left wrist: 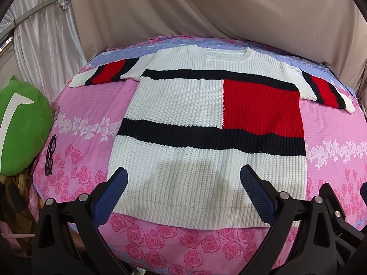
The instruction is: Fold small clothes
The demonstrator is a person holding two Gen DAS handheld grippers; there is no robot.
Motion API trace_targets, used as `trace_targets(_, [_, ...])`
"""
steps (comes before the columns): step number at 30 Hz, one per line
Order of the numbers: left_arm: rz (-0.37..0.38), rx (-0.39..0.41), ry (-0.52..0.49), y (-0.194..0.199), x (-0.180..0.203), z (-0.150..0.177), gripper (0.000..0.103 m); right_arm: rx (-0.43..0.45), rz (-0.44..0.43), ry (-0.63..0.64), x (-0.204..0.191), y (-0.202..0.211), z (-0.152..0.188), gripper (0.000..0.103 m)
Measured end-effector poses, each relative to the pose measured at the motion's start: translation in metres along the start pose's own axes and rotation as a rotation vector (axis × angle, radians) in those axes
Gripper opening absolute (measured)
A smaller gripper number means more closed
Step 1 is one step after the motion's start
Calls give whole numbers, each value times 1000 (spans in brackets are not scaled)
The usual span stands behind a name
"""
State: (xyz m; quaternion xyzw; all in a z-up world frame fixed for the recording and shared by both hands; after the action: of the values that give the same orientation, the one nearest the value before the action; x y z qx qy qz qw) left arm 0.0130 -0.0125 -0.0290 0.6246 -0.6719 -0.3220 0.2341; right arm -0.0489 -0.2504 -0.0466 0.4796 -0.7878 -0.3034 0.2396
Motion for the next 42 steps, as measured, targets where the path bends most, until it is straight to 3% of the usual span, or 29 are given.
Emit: trace_targets(42, [1, -9, -2, -7, -1, 2, 94, -10, 4, 1, 0, -3, 0, 97])
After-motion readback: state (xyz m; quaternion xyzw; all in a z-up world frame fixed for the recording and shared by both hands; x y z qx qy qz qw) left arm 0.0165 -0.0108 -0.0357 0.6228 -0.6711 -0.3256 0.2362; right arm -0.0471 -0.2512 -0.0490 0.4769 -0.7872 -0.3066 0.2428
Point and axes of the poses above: each gripper's, at about its wrist camera, not at the fingertips, and y roughly against the way its jaws point, x to its right, z to its underside, the point moved 4 cm from there along -y, roughly the way its jaws point, and after that the axes turned 8 degrees about x, right-handed, at the moved point
